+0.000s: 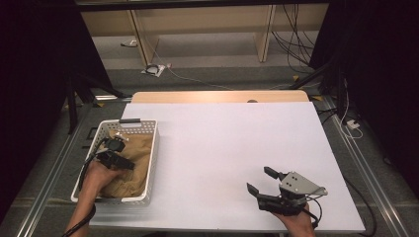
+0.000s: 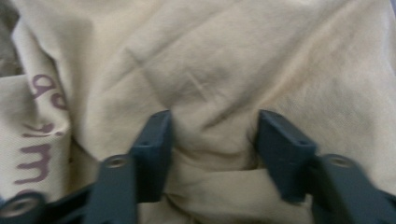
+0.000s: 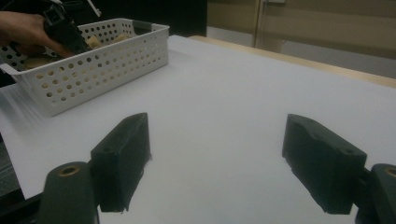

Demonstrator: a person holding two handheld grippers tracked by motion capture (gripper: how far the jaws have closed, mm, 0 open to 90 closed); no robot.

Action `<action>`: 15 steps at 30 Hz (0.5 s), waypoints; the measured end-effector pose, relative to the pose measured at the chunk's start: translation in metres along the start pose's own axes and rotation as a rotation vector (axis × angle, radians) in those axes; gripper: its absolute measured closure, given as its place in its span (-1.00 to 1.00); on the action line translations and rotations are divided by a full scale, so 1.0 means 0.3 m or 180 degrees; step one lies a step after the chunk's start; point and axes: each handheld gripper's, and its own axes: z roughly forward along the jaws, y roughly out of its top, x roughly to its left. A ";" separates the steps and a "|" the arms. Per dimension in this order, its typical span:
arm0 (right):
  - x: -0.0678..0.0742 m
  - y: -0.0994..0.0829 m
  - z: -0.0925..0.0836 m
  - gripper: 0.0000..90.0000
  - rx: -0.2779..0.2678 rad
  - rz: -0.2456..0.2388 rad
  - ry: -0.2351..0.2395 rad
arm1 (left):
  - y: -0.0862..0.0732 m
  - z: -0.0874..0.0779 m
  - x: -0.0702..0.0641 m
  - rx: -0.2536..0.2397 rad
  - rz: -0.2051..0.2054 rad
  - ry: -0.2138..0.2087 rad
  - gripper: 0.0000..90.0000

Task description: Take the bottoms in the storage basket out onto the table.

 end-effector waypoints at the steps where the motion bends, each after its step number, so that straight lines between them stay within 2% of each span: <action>1: 0.000 0.000 0.000 -0.46 0.0004 -0.0003 0.0000 | -0.001 0.000 0.005 -0.0010 -0.0031 -0.0008 0.17; 6: 0.003 0.001 0.002 -0.46 0.0019 -0.0012 0.0006 | -0.002 0.000 0.015 -0.0059 -0.0087 -0.0107 0.55; 9: 0.004 0.001 0.002 -0.46 0.0022 -0.0014 0.0005 | -0.003 -0.003 0.013 -0.0111 -0.0056 -0.0063 0.82; 15: 0.002 0.001 0.001 -0.45 0.0006 -0.0011 0.0003 | -0.005 -0.010 0.015 -0.0171 -0.0032 -0.0093 0.93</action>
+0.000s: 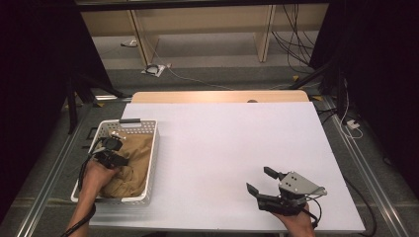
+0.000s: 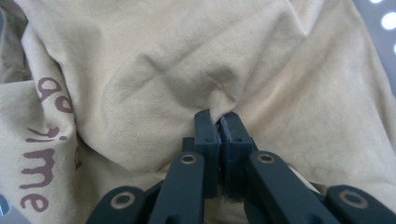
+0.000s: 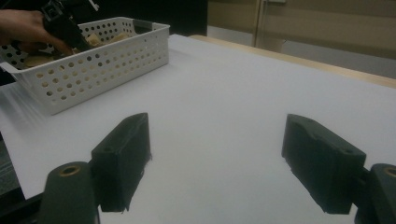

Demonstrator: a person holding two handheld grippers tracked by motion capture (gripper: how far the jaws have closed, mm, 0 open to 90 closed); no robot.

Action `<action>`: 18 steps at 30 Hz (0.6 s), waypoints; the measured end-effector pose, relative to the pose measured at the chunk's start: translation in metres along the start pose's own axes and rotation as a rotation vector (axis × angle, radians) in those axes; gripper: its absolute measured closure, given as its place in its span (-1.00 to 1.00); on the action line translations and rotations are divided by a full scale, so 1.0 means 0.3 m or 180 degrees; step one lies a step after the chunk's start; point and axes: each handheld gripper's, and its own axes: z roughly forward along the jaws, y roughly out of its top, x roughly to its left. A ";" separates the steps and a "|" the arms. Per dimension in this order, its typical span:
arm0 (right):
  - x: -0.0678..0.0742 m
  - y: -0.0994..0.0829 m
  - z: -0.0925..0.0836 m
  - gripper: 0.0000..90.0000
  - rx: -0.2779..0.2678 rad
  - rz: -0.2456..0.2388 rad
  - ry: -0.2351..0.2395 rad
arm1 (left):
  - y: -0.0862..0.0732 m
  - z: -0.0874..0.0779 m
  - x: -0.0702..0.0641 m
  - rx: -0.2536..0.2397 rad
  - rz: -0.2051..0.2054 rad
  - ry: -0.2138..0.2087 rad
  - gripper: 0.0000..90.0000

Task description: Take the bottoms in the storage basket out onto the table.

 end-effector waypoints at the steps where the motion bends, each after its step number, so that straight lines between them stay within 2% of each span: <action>1: 0.000 0.000 0.000 -0.45 -0.0001 0.0003 0.0000 | 0.000 -0.002 0.000 -0.0016 0.0005 -0.0004 0.93; 6: -0.003 0.001 -0.002 -0.45 0.0000 -0.0006 -0.0007 | 0.000 -0.029 0.002 -0.0141 -0.0016 -0.0021 0.94; 13: -0.004 0.002 -0.006 -0.45 0.0018 -0.0018 -0.0015 | 0.015 -0.107 -0.018 -0.0395 0.0045 0.0016 0.94; 16: -0.003 0.001 -0.005 -0.45 0.0007 -0.0008 -0.0009 | 0.015 -0.109 -0.016 -0.0418 0.0004 0.0043 0.92; 18: -0.003 0.002 -0.006 -0.45 0.0003 -0.0006 -0.0008 | 0.014 -0.105 -0.011 -0.0431 -0.0021 0.0099 0.84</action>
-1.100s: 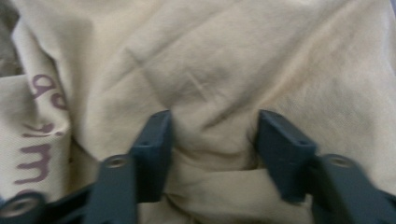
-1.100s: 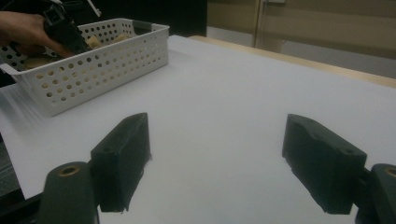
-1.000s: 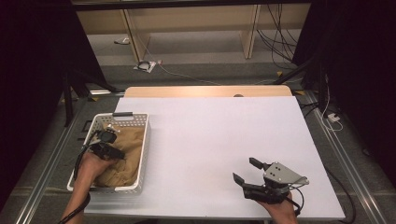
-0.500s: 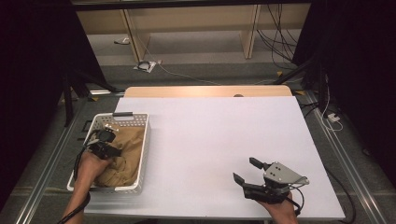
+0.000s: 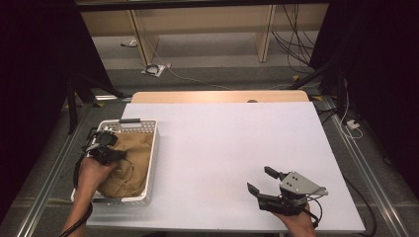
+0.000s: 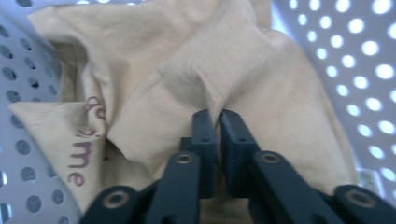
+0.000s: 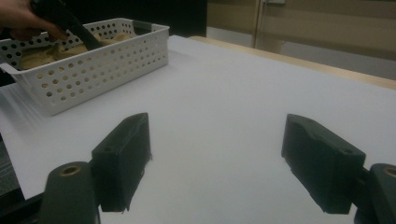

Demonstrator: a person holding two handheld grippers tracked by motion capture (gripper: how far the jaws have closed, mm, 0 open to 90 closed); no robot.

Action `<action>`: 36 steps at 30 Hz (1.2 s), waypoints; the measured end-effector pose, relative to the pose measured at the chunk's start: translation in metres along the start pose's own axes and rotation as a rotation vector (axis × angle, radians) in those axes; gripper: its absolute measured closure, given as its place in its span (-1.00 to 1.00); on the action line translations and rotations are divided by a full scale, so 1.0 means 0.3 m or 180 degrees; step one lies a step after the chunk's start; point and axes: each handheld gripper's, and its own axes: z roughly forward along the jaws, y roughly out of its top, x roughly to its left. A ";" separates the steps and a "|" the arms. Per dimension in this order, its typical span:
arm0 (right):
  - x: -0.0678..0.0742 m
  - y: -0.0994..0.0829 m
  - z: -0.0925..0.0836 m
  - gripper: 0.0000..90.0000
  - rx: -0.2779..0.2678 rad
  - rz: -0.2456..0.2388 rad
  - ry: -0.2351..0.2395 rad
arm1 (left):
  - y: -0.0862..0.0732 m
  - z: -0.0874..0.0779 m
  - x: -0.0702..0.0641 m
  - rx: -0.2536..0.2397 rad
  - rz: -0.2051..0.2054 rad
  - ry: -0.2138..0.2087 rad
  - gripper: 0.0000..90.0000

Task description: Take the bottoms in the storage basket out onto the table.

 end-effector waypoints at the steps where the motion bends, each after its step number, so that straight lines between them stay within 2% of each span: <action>1: 0.000 0.000 -0.001 -0.45 -0.0001 0.0002 0.0005 | 0.000 0.001 0.003 -0.0004 -0.0015 0.0040 0.76; 3: 0.000 0.000 0.000 -0.45 -0.0004 0.0000 0.0003 | 0.000 0.001 0.010 0.0022 -0.0063 0.0140 0.44; 5: -0.001 0.000 0.001 -0.45 -0.0004 0.0001 0.0005 | -0.001 -0.004 0.015 -0.0009 -0.0102 0.0150 0.33; 7: -0.001 0.000 0.001 -0.45 0.0006 -0.0005 0.0006 | 0.001 -0.001 0.023 0.0063 -0.0201 0.0195 0.14; 9: 0.000 0.000 0.002 -0.45 0.0006 -0.0010 0.0011 | -0.002 0.011 0.033 0.0166 -0.0326 0.0147 -0.05; 10: 0.001 -0.001 0.003 -0.45 -0.0001 -0.0005 0.0014 | -0.005 0.020 0.039 0.0223 -0.0377 0.0098 -0.08; 13: 0.000 0.000 0.002 -0.45 0.0004 -0.0006 0.0013 | -0.014 0.057 0.049 0.0441 -0.0456 0.0016 -0.23; 18: -0.001 0.000 0.003 -0.44 0.0006 -0.0002 0.0016 | -0.017 0.086 0.059 0.0548 -0.0501 -0.0190 -0.30; 20: 0.000 -0.001 0.005 -0.45 0.0005 0.0010 0.0023 | -0.016 0.091 0.059 0.0551 -0.0506 -0.0234 -0.30; 22: 0.000 -0.001 0.006 -0.45 -0.0001 0.0005 0.0020 | -0.012 0.098 0.059 0.0552 -0.0521 -0.0354 -0.31; 25: -0.001 -0.001 0.008 -0.45 0.0014 0.0004 0.0019 | -0.011 0.118 0.050 0.0589 -0.0491 -0.0393 -0.34; 28: -0.002 -0.001 0.009 -0.44 -0.0015 0.0008 0.0021 | -0.008 0.122 0.043 0.0601 -0.0462 -0.0510 -0.37; 33: -0.003 0.000 0.008 -0.44 -0.0008 0.0019 0.0023 | -0.007 0.132 0.026 0.0611 -0.0349 -0.0506 -0.41; 36: -0.004 0.000 0.007 -0.45 -0.0004 0.0018 0.0028 | -0.008 0.135 0.018 0.0582 -0.0273 -0.0479 -0.35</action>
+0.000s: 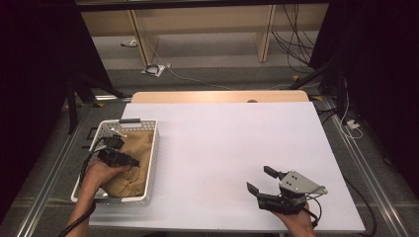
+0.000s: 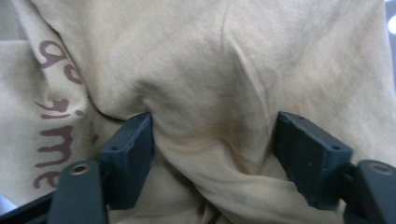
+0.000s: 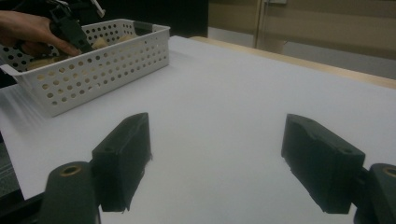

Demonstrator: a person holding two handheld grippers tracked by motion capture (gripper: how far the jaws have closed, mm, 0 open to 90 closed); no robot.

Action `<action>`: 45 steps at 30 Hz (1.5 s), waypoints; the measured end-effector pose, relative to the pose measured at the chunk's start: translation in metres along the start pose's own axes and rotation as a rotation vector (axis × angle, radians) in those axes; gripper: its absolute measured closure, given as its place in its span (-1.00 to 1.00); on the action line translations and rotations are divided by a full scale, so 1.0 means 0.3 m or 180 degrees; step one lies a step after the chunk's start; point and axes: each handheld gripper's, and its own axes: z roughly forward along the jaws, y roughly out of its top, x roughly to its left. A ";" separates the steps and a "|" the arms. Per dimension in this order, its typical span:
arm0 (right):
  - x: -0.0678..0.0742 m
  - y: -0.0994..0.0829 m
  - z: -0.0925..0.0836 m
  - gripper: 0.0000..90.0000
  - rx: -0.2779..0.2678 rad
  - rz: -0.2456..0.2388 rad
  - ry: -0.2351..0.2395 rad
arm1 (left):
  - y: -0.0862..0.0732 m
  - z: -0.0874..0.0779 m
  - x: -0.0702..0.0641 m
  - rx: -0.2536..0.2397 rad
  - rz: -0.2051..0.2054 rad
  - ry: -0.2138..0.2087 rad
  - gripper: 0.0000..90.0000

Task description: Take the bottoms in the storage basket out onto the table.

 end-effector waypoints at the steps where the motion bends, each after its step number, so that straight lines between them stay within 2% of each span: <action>1: 0.000 0.000 0.001 -0.44 -0.0006 0.0002 -0.0001 | 0.000 0.000 -0.003 0.0001 0.0055 0.0036 -0.29; 6: -0.001 0.001 0.000 -0.44 -0.0010 -0.0003 -0.0007 | -0.002 0.000 -0.015 -0.0046 0.0124 0.0056 -0.07; 10: -0.001 0.001 0.000 -0.45 -0.0008 -0.0010 -0.0009 | -0.001 -0.002 -0.020 -0.0087 0.0145 0.0019 0.29; 11: -0.001 0.002 -0.001 -0.44 -0.0013 -0.0003 -0.0015 | -0.001 0.001 -0.024 -0.0089 0.0139 -0.0076 0.39; 12: -0.001 0.002 -0.002 -0.44 -0.0012 -0.0006 -0.0016 | -0.002 0.005 -0.023 -0.0102 0.0140 -0.0115 0.46; 18: -0.002 0.001 -0.003 -0.44 -0.0018 -0.0006 -0.0017 | -0.003 0.006 -0.026 -0.0132 0.0158 -0.0187 0.73; 23: -0.004 0.002 -0.005 -0.44 -0.0008 -0.0009 -0.0013 | -0.004 0.000 -0.032 -0.0196 0.0180 -0.0171 0.79; 30: -0.007 0.002 -0.008 -0.44 0.0007 0.0006 -0.0024 | -0.003 -0.059 -0.021 -0.0481 0.0127 -0.0232 0.81; 31: -0.008 0.001 -0.006 -0.44 -0.0009 0.0005 -0.0024 | -0.003 -0.059 -0.021 -0.0481 0.0127 -0.0232 0.81; 32: -0.008 0.001 -0.006 -0.44 -0.0012 0.0008 -0.0021 | -0.002 -0.088 -0.017 -0.0594 0.0111 -0.0255 0.81; 41: -0.008 0.001 -0.007 -0.44 -0.0034 0.0012 -0.0029 | -0.009 -0.195 -0.003 -0.1012 0.0028 -0.0364 0.81; 45: -0.008 0.001 -0.007 -0.44 -0.0035 0.0006 -0.0028 | -0.014 -0.234 -0.003 -0.1188 0.0029 -0.0373 0.81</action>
